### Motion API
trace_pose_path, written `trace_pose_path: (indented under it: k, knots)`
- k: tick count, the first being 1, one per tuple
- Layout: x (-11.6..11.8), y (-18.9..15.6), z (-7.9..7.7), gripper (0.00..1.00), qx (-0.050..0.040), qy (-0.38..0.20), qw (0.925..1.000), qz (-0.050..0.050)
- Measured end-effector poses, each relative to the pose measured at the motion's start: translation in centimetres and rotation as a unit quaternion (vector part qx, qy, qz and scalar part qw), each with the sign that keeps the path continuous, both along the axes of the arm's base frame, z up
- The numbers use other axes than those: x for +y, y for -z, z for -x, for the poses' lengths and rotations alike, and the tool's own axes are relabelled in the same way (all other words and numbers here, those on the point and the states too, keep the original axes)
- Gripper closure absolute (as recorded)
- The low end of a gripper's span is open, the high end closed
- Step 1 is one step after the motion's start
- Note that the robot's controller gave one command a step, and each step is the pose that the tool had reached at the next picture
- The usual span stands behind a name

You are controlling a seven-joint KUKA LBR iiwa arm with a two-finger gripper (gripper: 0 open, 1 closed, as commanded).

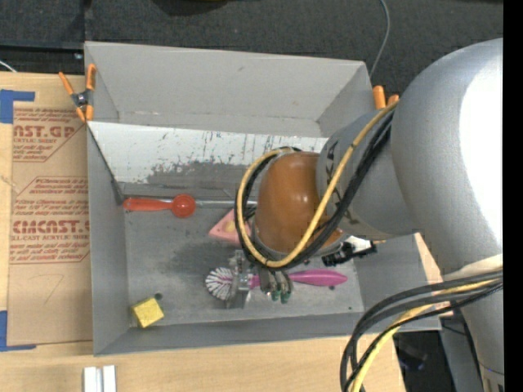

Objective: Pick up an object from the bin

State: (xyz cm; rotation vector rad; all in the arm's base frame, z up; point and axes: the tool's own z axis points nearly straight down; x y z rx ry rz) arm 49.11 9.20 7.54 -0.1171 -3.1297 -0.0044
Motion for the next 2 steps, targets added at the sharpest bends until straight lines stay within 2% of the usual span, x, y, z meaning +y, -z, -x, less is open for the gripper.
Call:
trace_pose_path:
  k: [1, 2]
  knots:
    - [0.0, 0.0, 0.0, 1.00, 0.0000, 0.000, 1.0000, 0.000]
    - [0.0, -2.0, 0.1, 1.00, 0.0016, 0.000, 1.0000, 0.000]
